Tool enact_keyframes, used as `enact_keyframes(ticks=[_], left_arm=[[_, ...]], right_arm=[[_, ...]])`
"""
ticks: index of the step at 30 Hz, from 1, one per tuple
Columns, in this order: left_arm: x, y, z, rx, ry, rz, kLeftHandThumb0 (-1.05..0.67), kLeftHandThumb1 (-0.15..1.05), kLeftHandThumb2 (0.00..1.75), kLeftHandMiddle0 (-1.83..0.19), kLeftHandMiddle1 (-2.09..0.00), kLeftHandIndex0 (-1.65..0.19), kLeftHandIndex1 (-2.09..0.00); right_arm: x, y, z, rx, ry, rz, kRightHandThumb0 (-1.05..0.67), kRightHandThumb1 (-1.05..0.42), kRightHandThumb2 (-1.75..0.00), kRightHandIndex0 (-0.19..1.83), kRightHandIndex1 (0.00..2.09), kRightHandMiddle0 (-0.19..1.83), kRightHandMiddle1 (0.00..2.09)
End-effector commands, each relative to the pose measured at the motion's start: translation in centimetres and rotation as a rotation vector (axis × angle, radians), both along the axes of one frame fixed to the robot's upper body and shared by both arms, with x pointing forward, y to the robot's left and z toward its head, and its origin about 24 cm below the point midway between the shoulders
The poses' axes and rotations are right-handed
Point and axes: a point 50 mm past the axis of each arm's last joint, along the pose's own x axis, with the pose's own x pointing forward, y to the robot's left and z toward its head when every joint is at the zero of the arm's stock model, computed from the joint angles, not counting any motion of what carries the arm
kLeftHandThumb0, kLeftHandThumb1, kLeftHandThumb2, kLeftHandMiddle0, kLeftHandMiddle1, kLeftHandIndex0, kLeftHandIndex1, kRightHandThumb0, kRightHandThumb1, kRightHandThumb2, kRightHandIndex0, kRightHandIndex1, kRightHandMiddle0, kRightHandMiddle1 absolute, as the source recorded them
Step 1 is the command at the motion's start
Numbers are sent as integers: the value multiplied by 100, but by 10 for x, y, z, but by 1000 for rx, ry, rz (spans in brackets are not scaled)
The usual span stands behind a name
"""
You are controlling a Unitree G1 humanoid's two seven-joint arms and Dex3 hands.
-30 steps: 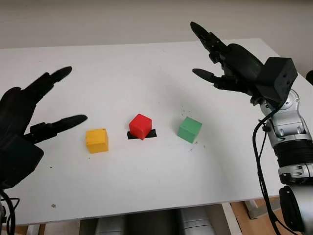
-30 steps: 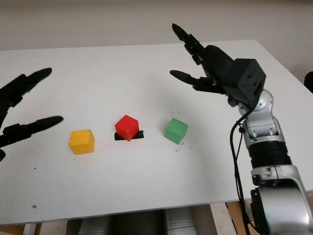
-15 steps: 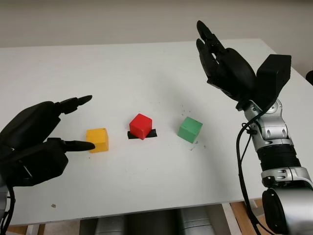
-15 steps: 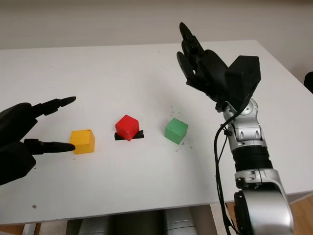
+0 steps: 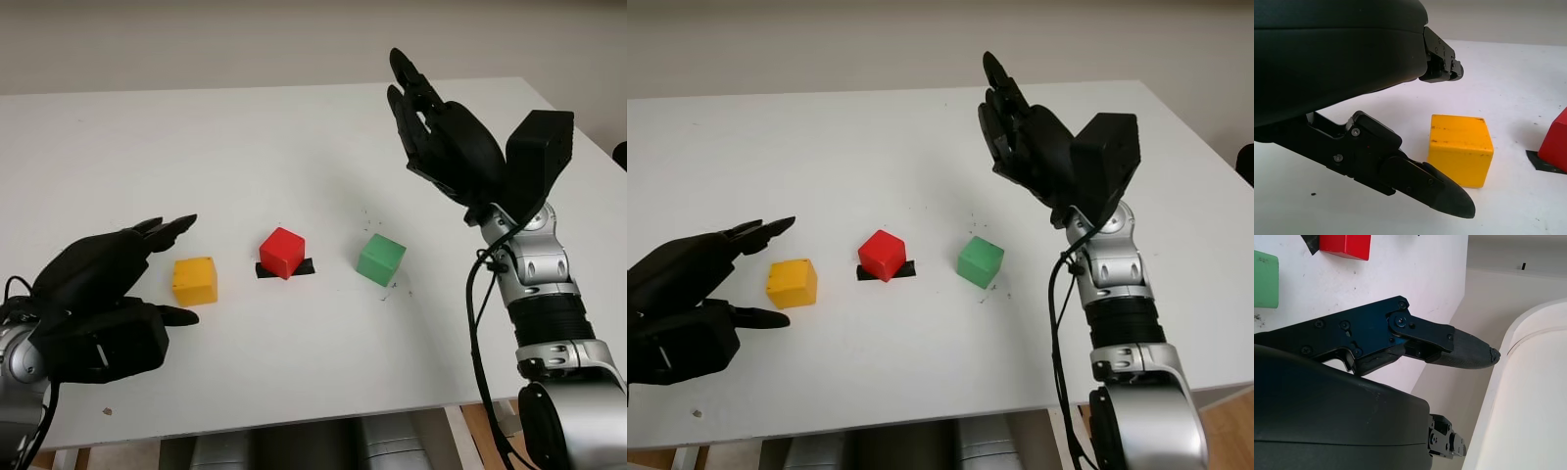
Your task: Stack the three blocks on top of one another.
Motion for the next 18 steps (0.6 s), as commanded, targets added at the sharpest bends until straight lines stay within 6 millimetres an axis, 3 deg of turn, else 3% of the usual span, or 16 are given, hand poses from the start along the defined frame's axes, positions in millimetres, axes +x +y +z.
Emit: enact_keyframes(ticks=[1, 9, 18], left_arm=[[3, -2, -1, 20, -11, -7, -79, 87, 5, -11, -5, -21, -5], [7, -4, -6, 33, -29, -11, -78, 91, 6, -14, -6, -26, -8], [10, -5, -12, -11, -73, -5, -73, 91, 6, -18, -7, -45, -16]], right_arm=[[-2, -3, 6, -4, -20, -4, -69, -105, -70, -19, 0, -19, 0], [-2, -5, 7, -9, -19, 3, -69, -105, -70, -19, 0, -19, 0], [-1, -5, 8, -21, -15, -2, -69, -105, -70, -19, 0, -19, 0]])
